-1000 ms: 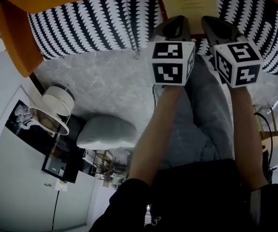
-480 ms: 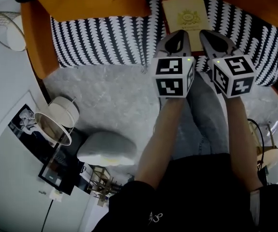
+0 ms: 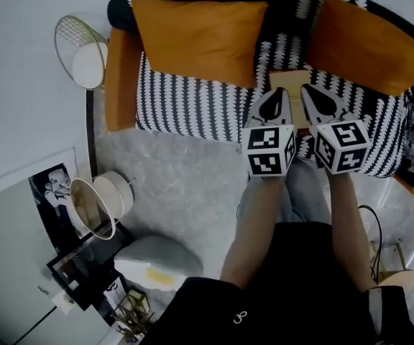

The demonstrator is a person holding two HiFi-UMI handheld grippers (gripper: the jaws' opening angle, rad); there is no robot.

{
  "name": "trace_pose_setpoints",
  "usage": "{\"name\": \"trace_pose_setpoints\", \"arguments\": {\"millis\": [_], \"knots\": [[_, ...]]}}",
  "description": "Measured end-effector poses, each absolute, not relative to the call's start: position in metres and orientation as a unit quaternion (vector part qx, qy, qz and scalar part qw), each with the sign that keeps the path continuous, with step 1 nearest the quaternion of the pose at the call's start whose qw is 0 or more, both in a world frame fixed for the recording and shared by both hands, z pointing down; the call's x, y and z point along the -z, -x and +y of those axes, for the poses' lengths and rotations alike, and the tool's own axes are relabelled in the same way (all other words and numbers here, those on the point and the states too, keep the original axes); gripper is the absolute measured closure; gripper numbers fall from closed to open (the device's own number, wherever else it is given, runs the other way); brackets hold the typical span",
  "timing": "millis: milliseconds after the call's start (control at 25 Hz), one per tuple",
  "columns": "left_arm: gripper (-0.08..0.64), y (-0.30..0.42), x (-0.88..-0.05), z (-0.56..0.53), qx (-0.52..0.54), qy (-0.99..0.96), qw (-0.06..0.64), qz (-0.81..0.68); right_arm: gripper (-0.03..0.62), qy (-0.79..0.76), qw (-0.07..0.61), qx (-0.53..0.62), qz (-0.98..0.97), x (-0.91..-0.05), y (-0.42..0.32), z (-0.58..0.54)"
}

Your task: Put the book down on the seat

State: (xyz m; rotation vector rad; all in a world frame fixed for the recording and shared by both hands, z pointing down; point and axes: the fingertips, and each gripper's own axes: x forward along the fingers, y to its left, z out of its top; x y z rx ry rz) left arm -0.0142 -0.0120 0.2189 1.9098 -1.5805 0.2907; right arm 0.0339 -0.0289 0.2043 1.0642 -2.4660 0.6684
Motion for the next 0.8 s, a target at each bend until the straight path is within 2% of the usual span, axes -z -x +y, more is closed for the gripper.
{"name": "trace_pose_setpoints", "arguments": {"millis": [280, 800], "knots": [[0.546, 0.025, -0.129, -0.024, -0.089, -0.74, 0.248, -0.618, 0.58, -0.379, 0.127, -0.192, -0.896, -0.112, -0.016, -0.046], [0.546, 0.032, 0.0, -0.043, -0.034, -0.764, 0.137, -0.629, 0.58, -0.384, 0.062, -0.095, -0.916, 0.016, -0.008, -0.057]]}}
